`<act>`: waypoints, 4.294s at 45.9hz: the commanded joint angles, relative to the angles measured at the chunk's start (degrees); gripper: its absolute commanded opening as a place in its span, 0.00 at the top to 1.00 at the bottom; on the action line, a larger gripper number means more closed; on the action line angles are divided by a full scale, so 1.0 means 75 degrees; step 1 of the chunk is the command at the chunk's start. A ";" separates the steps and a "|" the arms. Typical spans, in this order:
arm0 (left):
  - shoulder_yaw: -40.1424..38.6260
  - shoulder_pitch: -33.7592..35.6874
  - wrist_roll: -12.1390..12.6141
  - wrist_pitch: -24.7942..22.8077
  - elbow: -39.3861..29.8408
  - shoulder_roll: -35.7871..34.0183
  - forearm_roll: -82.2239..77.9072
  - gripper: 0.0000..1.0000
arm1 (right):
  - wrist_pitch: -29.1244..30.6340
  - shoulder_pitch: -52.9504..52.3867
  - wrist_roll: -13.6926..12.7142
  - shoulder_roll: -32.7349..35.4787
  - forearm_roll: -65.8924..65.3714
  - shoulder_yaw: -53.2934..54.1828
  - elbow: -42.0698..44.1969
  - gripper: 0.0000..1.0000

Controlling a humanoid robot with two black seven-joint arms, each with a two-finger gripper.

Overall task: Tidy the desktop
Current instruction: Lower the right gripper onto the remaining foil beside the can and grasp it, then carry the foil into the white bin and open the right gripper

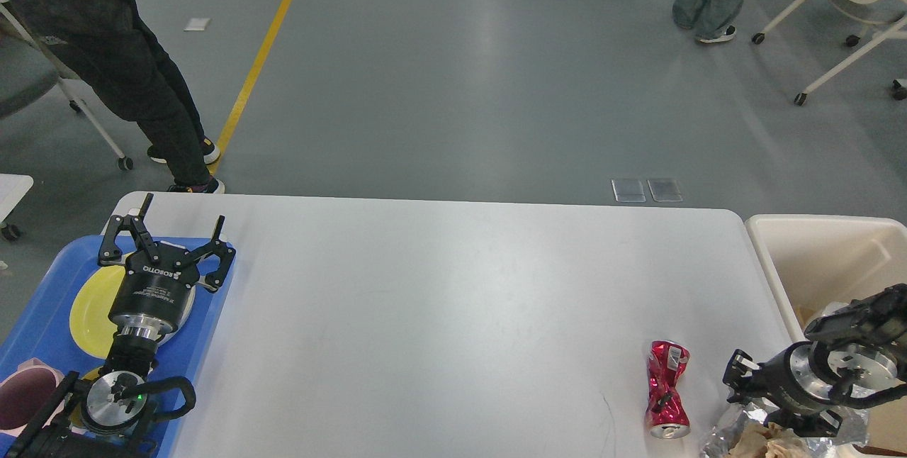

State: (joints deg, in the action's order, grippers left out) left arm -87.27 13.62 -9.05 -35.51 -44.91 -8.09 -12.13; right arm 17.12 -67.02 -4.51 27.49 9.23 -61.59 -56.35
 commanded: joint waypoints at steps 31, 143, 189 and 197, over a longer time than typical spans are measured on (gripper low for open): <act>0.0000 0.0000 0.0011 0.0000 0.0000 0.0000 0.0000 0.04 | -0.0021 0.0065 -0.1801 -0.0290 -0.0035 0.1099 -0.0104 1.00; 0.0000 0.0000 -0.0001 0.0000 0.0000 0.0000 0.0000 0.04 | -0.1121 0.3392 -0.1320 -0.1063 0.0597 -0.0694 0.7255 1.00; 0.0000 0.0000 -0.0001 0.0000 0.0000 0.0000 0.0000 0.04 | -0.1814 0.4050 -0.1320 -0.1474 0.0621 -0.0413 0.7209 0.00; 0.0000 0.0000 0.0011 0.0000 0.0000 0.0000 0.0000 0.04 | -0.1674 0.3348 -0.1285 -0.0830 0.0434 0.0056 0.6869 0.00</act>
State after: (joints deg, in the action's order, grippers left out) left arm -87.27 13.62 -9.05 -35.51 -44.91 -8.09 -12.13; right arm 3.80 -37.95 -14.37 17.92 13.73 -62.86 -2.68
